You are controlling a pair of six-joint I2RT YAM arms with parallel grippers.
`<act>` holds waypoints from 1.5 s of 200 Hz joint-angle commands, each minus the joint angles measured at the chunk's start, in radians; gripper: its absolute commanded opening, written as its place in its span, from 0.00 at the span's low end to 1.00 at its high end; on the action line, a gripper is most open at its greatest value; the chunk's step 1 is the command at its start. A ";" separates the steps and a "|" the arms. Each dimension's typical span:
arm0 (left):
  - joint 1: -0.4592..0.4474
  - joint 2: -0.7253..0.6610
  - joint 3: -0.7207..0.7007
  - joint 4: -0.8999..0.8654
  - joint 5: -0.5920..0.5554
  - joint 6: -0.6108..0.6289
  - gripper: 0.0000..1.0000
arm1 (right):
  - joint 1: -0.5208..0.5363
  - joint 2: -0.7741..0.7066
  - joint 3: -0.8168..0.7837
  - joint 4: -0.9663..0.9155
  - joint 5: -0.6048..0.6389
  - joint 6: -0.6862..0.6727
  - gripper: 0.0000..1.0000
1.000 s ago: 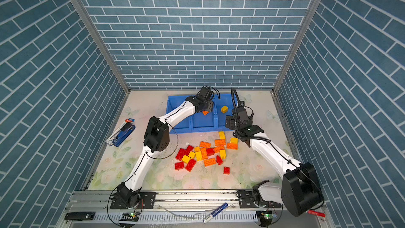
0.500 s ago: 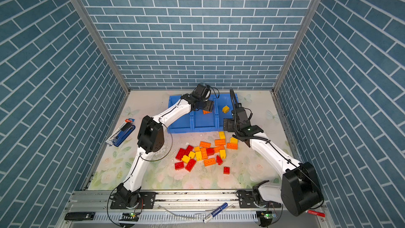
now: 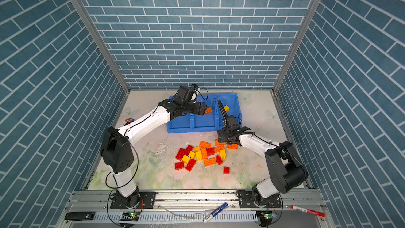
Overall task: Sort the legos into containers by color
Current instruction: Pick up the lego from the center of the table.
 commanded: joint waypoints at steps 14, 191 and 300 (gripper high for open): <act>0.000 -0.103 -0.130 0.068 -0.093 -0.018 0.99 | 0.019 0.062 0.048 0.050 0.076 -0.005 0.75; 0.000 -0.148 -0.207 0.141 -0.183 -0.063 0.99 | 0.077 0.205 0.101 0.135 0.168 -0.038 0.46; 0.000 -0.174 -0.242 0.180 -0.168 -0.057 0.99 | 0.088 -0.042 -0.003 0.075 0.103 -0.066 0.21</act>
